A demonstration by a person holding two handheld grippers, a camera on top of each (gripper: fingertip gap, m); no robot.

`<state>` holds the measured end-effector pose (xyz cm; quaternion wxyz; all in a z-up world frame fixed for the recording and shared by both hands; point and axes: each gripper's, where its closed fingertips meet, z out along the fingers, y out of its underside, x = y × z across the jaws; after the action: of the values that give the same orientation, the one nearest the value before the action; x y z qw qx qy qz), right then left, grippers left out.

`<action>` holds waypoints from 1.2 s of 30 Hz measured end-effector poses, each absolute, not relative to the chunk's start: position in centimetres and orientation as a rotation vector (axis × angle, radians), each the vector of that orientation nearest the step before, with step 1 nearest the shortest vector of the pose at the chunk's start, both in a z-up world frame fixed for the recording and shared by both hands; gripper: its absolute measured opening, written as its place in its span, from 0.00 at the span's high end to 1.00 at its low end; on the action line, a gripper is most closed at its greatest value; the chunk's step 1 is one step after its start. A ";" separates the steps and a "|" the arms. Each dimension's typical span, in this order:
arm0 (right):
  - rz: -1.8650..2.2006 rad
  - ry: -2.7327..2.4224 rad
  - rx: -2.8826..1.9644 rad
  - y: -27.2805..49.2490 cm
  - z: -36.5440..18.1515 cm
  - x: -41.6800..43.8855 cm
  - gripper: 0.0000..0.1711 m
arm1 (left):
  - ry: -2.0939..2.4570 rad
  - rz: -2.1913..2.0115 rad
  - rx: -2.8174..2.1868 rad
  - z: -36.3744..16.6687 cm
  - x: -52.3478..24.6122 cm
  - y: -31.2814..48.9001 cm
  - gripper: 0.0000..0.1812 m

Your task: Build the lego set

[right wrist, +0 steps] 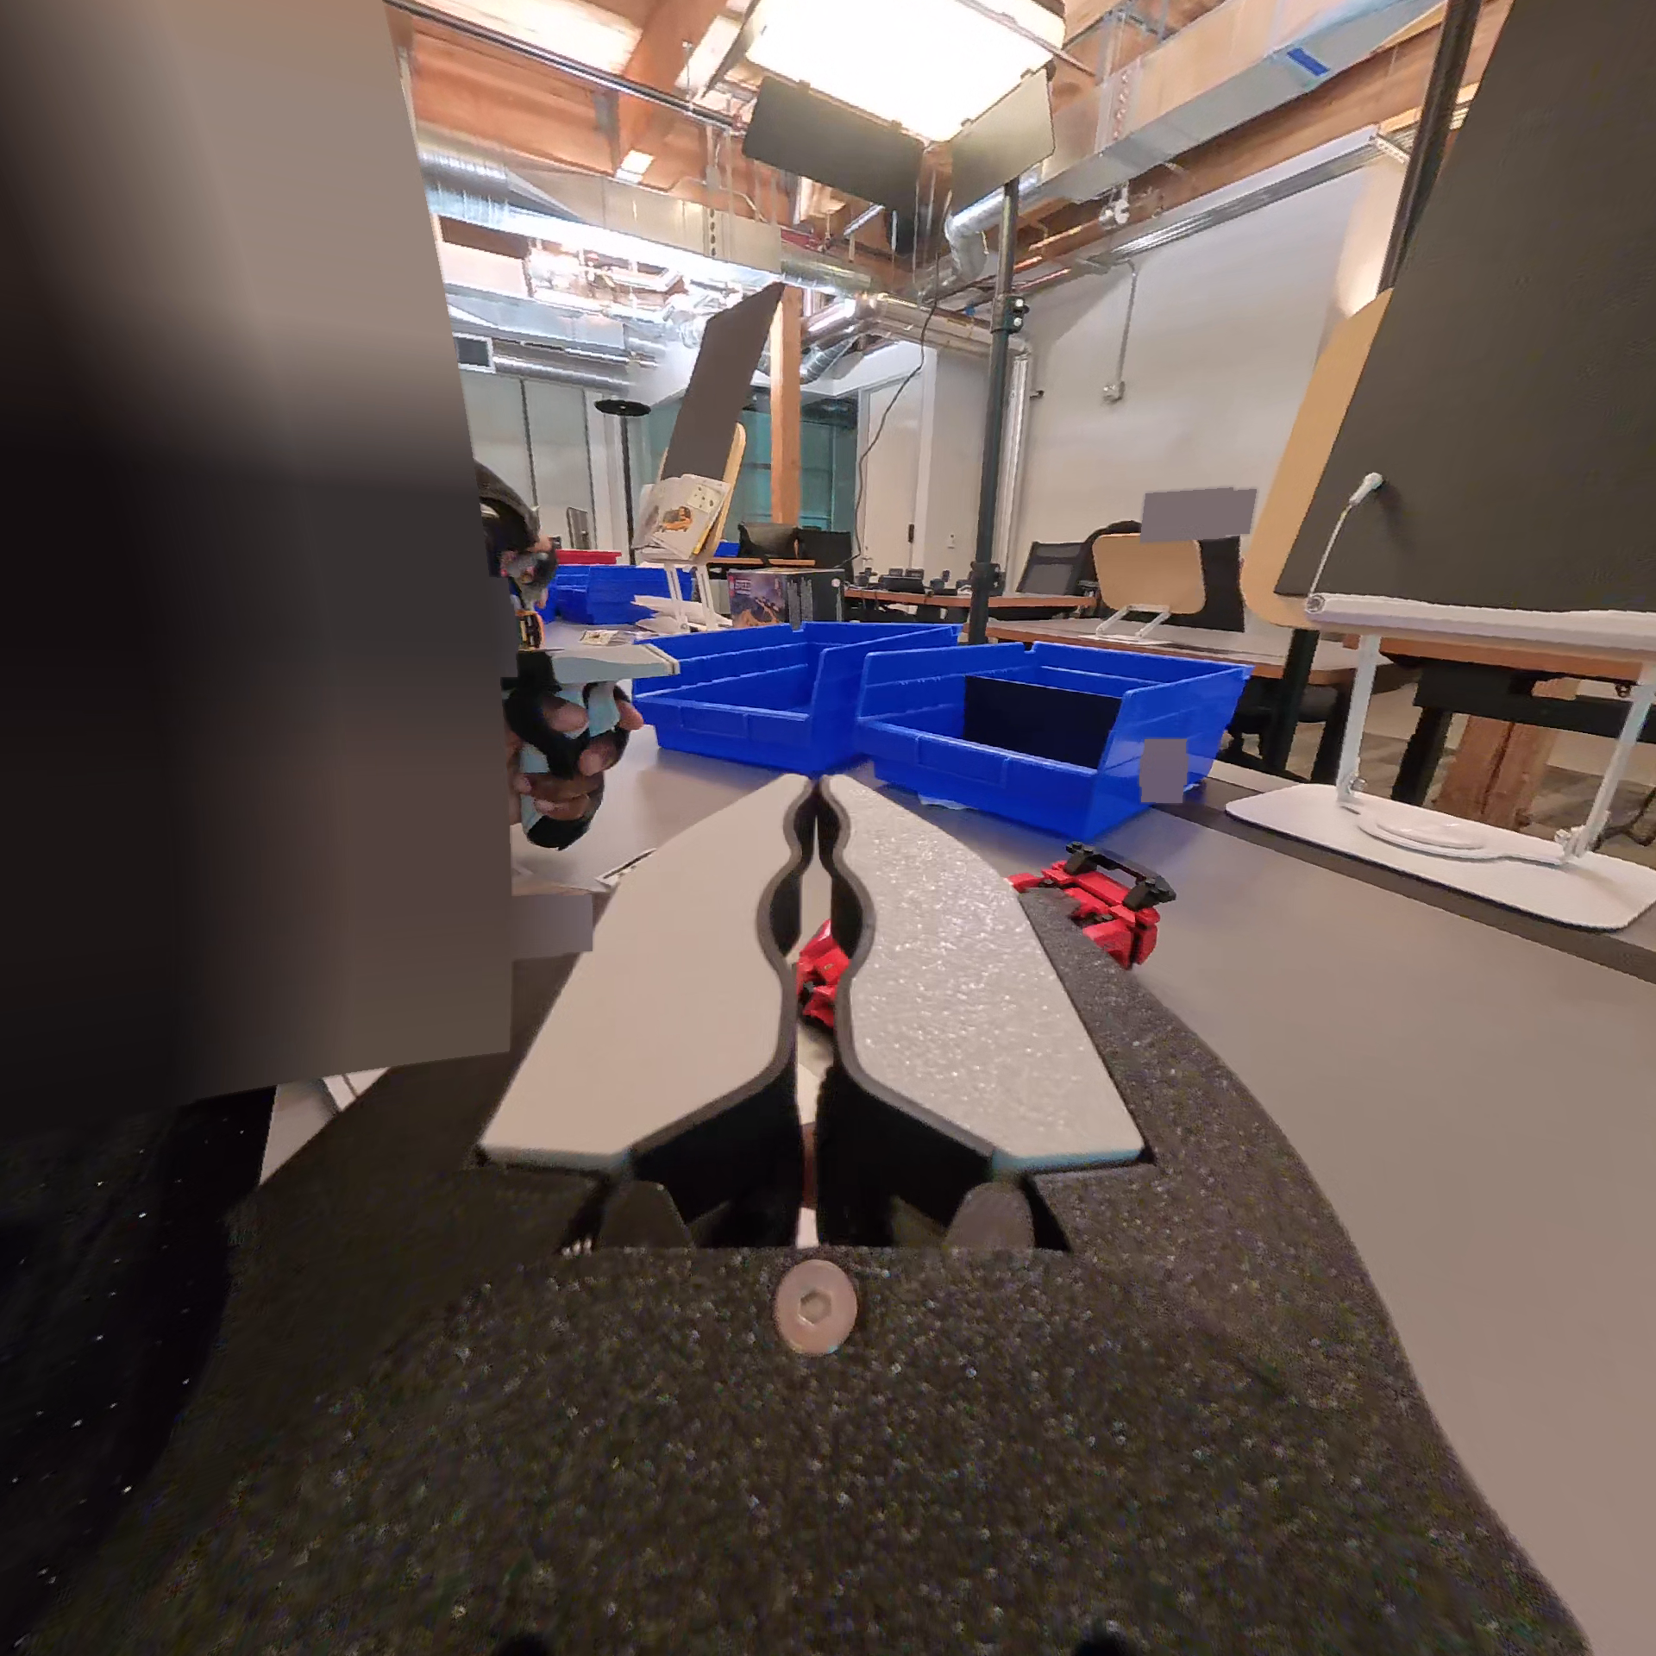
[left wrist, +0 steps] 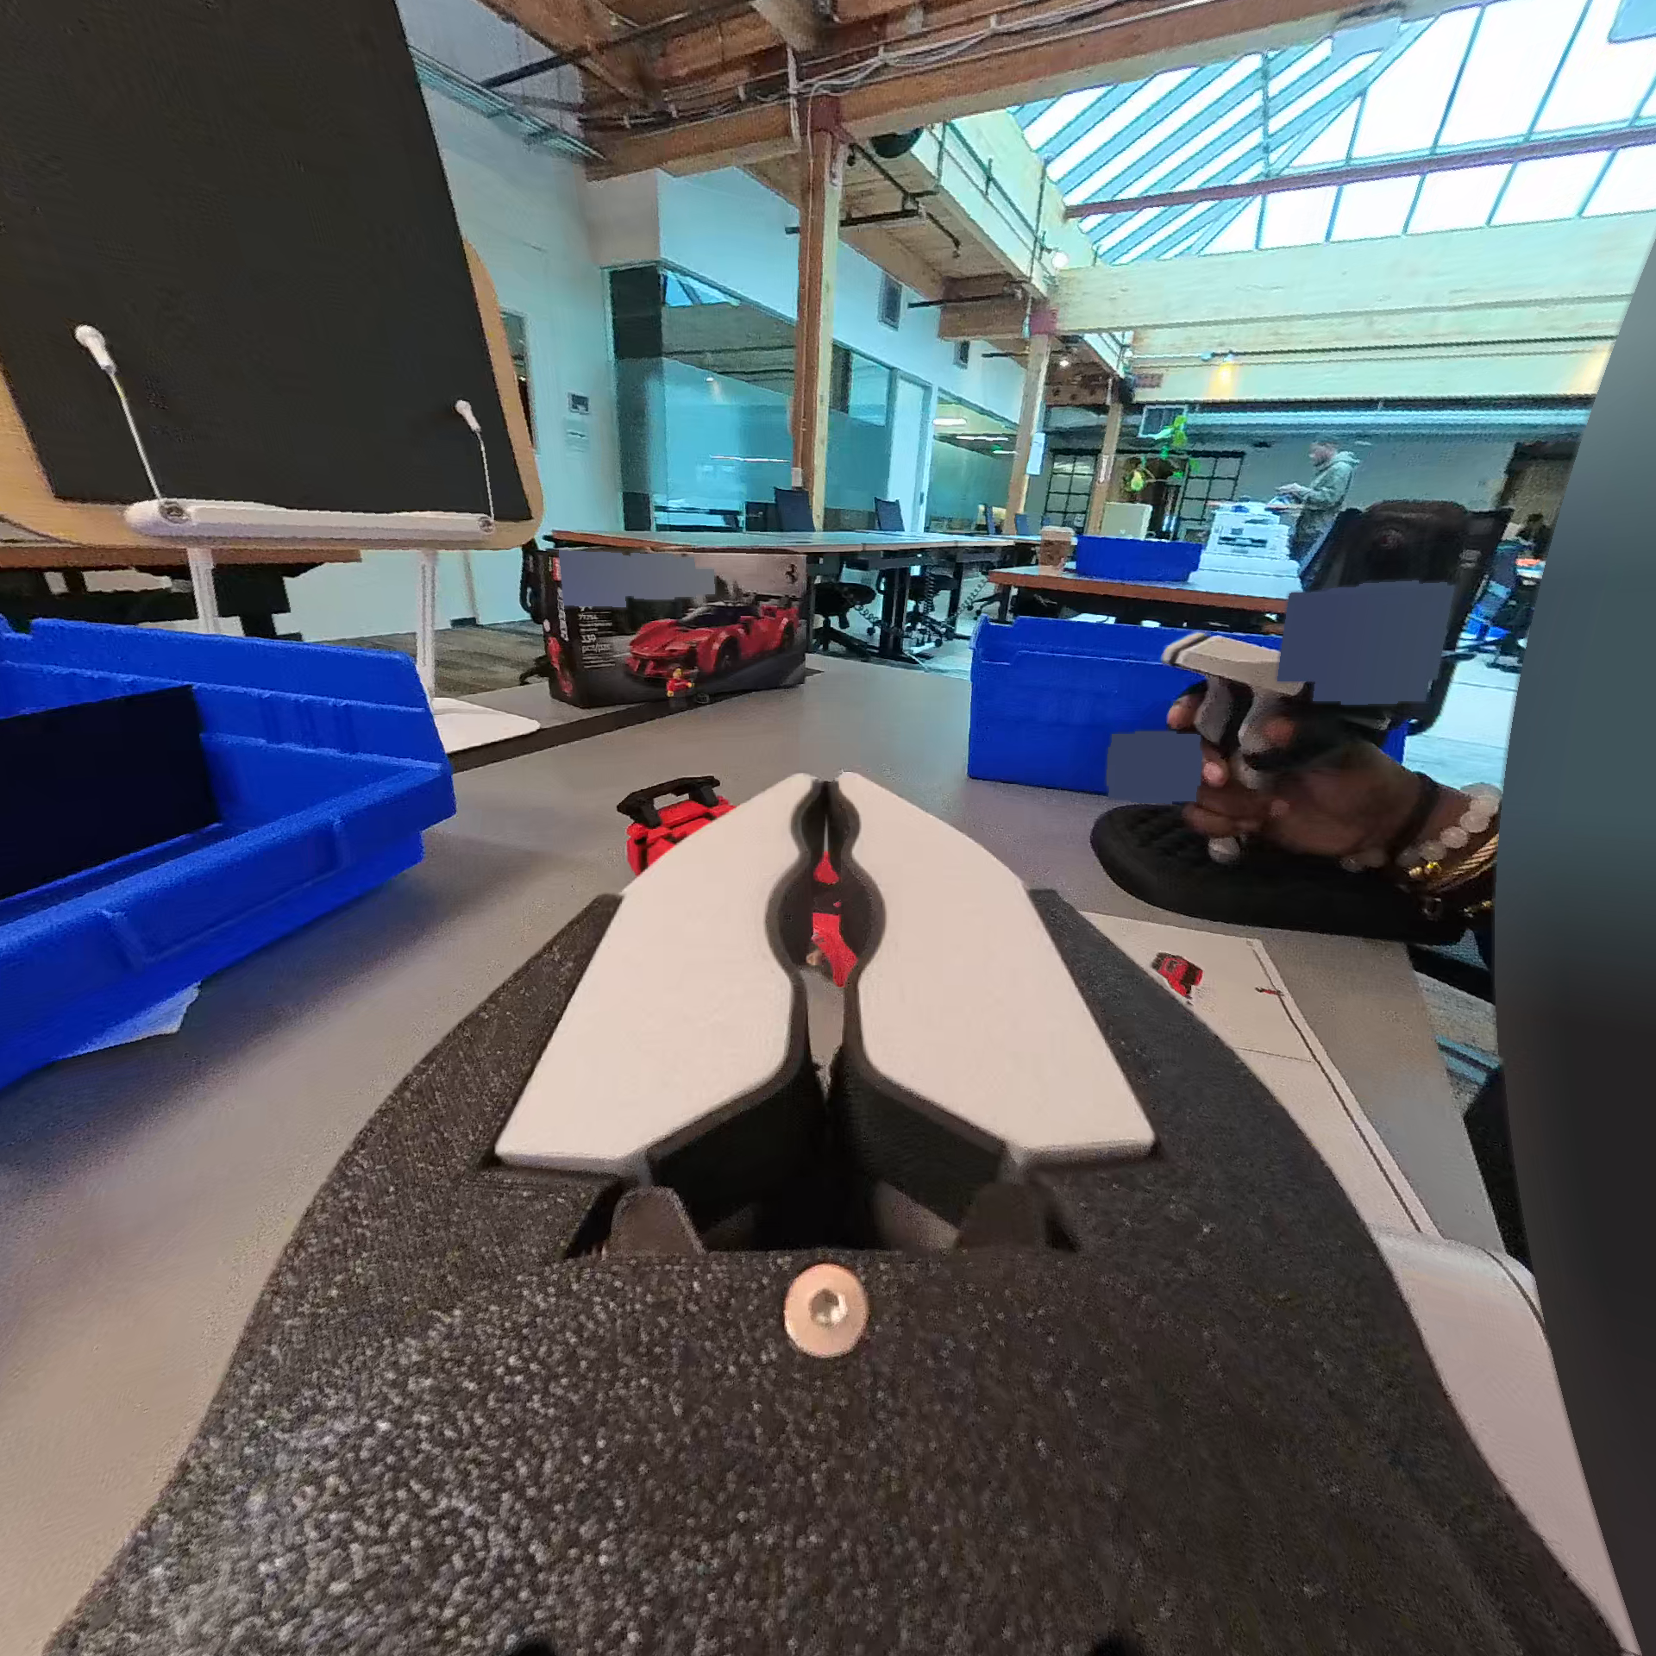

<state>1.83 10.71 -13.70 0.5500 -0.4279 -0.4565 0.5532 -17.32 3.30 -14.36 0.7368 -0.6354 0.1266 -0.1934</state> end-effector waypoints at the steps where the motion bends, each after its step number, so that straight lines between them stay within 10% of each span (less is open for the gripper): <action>1: 1.305 -1.088 -1.014 10.7 -13.8 1.8 1.00 | 0.287 -0.417 -1.398 -14.4 -17.2 3.3 1.00; 36: 1.327 -1.114 -1.014 10.4 -14.0 1.6 1.00 | 0.379 -0.419 -1.445 -15.4 -15.8 3.4 0.99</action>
<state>1.61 10.37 -14.00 0.5372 -0.4259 -0.4682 0.5575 -15.77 3.43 -15.35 0.7139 -0.6522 0.1709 -0.1892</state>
